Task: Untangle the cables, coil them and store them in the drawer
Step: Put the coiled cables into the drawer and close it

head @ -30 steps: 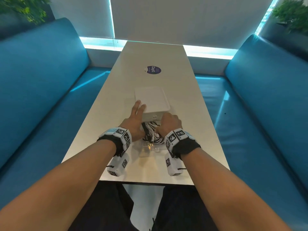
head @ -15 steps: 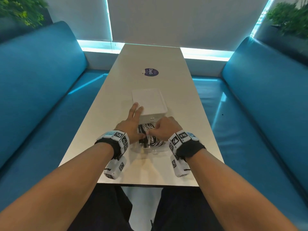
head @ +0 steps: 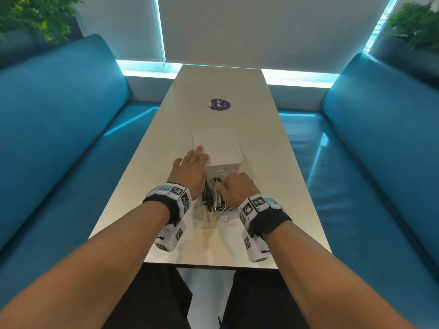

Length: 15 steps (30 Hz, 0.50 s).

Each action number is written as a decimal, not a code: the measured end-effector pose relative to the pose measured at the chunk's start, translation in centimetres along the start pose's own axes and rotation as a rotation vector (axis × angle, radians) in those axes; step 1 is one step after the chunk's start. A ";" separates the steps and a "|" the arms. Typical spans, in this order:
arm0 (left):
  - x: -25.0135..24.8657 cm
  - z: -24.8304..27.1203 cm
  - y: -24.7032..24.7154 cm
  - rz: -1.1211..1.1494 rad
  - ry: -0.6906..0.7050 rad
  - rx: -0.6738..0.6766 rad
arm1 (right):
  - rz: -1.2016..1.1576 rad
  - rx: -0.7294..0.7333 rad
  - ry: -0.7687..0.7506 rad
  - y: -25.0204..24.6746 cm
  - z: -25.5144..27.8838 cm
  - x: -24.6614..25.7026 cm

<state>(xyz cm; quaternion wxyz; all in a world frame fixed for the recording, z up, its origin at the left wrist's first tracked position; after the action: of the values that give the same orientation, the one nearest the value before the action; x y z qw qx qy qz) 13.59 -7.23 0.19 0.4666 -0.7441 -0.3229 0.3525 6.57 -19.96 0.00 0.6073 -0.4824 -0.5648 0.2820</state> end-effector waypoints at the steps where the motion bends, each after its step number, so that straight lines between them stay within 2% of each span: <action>1: -0.1 -0.1 0.0 0.008 0.000 0.000 | -0.014 0.023 -0.006 0.2 0.0 -0.1; 7: 0.5 -0.6 -0.7 0.051 0.017 -0.006 | -0.003 -0.036 0.014 0.6 -0.6 0.0; 12: 0.6 -0.9 -0.7 0.078 0.024 0.003 | -0.055 -0.105 0.137 0.4 -1.3 -0.9; 15: 0.8 -1.0 -0.8 0.094 0.032 0.001 | -0.017 -0.154 0.141 0.3 -1.3 -0.8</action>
<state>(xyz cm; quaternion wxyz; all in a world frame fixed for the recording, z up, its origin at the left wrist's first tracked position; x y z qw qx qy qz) 14.72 -6.75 1.10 0.4553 -0.7637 -0.2798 0.3621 7.73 -20.90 -0.46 0.6089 -0.5416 -0.5448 0.1978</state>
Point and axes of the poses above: each hand's wrist, its own z-axis away from the middle knuckle, its own y-axis out of the palm, x = y × z, the point moved 6 cm from there along -z, towards the middle knuckle, and after that the axes turned 11 degrees about -x, right-handed, at the moved point
